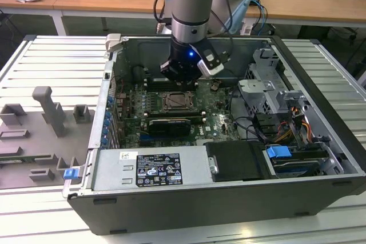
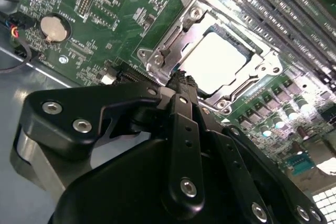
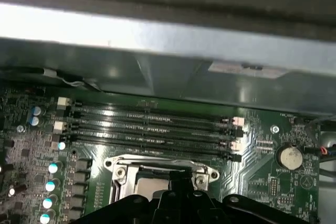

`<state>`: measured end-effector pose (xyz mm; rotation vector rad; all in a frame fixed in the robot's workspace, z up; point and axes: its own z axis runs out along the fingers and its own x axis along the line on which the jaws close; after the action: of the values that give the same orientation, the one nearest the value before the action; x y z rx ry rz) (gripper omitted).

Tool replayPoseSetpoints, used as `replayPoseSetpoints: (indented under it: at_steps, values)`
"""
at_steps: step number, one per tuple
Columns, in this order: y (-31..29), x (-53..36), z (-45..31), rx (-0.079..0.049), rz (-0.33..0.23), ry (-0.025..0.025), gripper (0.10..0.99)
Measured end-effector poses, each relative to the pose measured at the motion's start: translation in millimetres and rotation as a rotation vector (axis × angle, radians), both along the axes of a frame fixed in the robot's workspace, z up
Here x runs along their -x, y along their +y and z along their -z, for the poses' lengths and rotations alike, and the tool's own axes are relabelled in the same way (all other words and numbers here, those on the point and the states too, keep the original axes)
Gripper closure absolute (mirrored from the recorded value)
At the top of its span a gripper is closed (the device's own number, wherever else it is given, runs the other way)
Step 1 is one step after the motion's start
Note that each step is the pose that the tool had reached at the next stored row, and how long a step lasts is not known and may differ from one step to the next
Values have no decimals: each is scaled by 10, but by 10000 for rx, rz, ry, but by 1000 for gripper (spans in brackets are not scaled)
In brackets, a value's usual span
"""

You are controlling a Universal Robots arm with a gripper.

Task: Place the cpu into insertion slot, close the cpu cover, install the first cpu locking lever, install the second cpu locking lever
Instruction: 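Install the second cpu locking lever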

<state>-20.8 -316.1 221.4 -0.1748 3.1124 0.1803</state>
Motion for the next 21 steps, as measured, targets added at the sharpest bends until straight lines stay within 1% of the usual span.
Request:
replayPoseSetpoints:
  at_steps: [1, 3, 5, 7, 9, 12, 14, 15, 17, 18, 19, 21]
  values:
    - [-51, -3, 2, 0, 0, 0, 980]
    - [-116, -3, 4, 0, -1, 0, 980]
    - [-131, -3, 4, -1, -2, 0, 980]
    - [-137, -2, -13, 2, 0, 1, 980]
    - [-138, -2, -51, 1, 0, 0, 980]
    - [-139, -3, -135, 4, -1, 0, 980]
    - [-147, -4, -151, 2, -3, -1, 980]
    - [-163, -3, -151, 2, -2, -1, 980]
    - [-222, -3, -152, 3, -2, 0, 980]
    - [-236, -3, -152, 3, -1, 0, 980]
    - [-247, -2, -169, 6, -1, 1, 980]
    - [-250, -2, -228, 3, 0, 0, 980]
